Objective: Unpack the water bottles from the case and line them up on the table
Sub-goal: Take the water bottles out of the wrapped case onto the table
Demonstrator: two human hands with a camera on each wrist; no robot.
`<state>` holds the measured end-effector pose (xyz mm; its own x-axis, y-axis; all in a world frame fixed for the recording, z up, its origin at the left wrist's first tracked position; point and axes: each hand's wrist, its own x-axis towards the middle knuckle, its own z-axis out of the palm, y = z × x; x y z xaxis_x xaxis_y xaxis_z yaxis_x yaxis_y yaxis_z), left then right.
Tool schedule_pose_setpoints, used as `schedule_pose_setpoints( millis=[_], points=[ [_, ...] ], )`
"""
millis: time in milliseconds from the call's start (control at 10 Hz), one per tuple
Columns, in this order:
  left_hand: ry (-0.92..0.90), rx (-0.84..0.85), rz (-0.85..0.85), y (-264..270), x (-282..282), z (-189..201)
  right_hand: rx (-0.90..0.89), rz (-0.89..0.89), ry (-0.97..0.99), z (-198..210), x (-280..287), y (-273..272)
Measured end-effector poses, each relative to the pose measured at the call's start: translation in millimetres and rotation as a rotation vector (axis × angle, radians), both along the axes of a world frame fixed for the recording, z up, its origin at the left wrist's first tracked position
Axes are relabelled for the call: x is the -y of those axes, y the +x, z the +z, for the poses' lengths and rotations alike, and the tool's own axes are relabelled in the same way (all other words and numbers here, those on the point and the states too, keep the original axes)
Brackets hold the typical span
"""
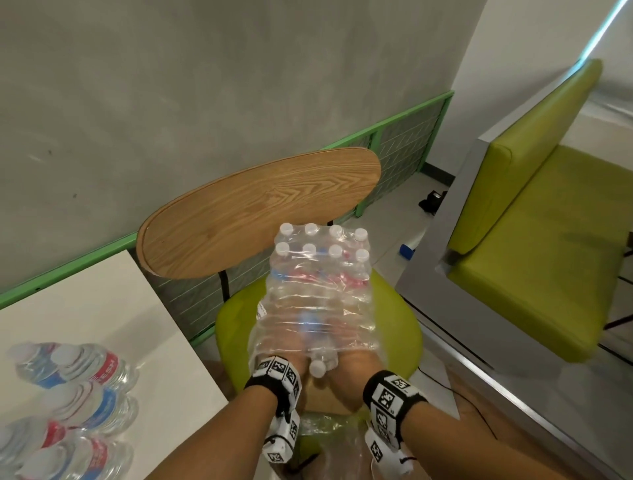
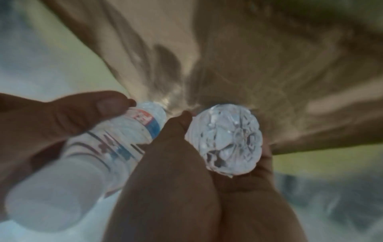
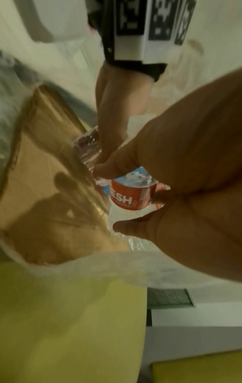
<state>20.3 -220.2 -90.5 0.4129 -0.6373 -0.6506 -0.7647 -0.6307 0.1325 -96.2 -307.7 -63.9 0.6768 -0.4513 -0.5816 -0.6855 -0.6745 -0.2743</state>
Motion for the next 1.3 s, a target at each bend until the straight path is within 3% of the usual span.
schedule_pose_setpoints(
  millis=[200, 300, 400, 500, 600, 700, 900, 1100, 1300],
  points=[
    [-0.24, -0.083, 0.219, -27.2, -29.1, 4.8, 0.481, -0.23, 0.171, 10.4, -20.9, -28.5],
    [-0.343, -0.251, 0.462, -31.3, -68.0, -4.7, 0.591, -0.279, 0.273, 2.4, -16.2, -46.9],
    [-0.403, -0.415, 0.447, -36.0, -119.5, -0.8, 0.573, -0.242, 0.394, 11.0, -31.1, -48.9],
    [-0.462, -0.566, 0.586, -39.4, -180.7, 6.3, 0.571, -0.176, 0.528, 20.1, -57.9, -45.5],
    [-0.506, -0.672, 0.685, -42.4, -252.6, 11.3, 0.522, -0.06, 0.489, 21.3, -92.6, -33.9],
    [-0.551, -0.665, 0.803, -47.8, -329.0, 12.4, 0.492, -0.01, 0.513, 16.9, -129.9, -16.0],
    [-0.62, -0.449, 0.974, -51.6, -446.5, 10.8, 0.436, 0.045, 0.583, 22.2, -219.1, 24.4],
    [-0.753, -0.222, 1.131, -47.2, -490.8, 0.1, 0.406, 0.2, 0.583, 25.1, -291.0, 50.9],
    [-0.855, -0.083, 1.275, -34.5, -496.5, 0.4, 0.329, 0.446, 0.514, 21.5, -330.8, 54.2]
  ],
)
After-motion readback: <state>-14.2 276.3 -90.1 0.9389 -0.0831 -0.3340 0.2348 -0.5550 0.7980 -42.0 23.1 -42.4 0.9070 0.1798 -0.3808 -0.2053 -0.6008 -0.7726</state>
